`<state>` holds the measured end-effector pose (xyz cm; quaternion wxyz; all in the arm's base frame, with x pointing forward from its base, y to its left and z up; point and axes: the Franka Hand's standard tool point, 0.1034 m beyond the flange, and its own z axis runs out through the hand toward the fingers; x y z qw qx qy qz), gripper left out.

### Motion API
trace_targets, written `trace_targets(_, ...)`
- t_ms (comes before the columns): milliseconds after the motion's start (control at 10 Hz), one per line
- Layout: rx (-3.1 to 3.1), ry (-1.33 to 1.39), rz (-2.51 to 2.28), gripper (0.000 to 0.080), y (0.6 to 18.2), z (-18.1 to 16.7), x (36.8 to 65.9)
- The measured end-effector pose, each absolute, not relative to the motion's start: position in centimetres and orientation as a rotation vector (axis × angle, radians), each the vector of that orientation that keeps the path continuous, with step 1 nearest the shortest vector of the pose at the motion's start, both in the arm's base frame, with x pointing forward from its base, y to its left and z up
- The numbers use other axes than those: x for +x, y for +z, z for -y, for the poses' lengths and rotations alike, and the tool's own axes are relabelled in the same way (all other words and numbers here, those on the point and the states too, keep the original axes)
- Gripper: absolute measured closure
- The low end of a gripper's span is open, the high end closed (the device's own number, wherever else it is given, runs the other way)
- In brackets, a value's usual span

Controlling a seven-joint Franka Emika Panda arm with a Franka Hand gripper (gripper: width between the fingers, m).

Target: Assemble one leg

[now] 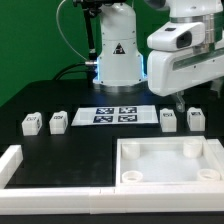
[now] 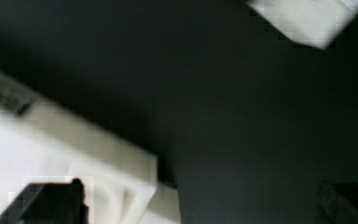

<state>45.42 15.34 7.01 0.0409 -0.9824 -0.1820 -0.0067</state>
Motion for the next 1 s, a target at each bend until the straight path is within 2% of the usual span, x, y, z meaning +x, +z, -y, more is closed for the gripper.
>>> trace_targets(100, -3.031, 0.003, 0.413, 0.0151, 6.1, -16.4, 43.6)
trace_targets(400, -3.003, -0.058, -0.120, 0.0151, 4.4, -17.2, 42.1)
trace_targets(500, -3.025, 0.033, -0.041, 0.0151, 4.0, -16.9, 41.2)
trace_targets(700, -3.019, 0.019, -0.052, 0.0151, 4.2, -17.0, 41.7)
trace_targets(800, -3.036, 0.227, -0.092, 0.0151, 3.9, -16.7, 40.6)
trace_targets(1000, -3.007, 0.613, -0.123, 0.0151, 4.2, -17.0, 41.1)
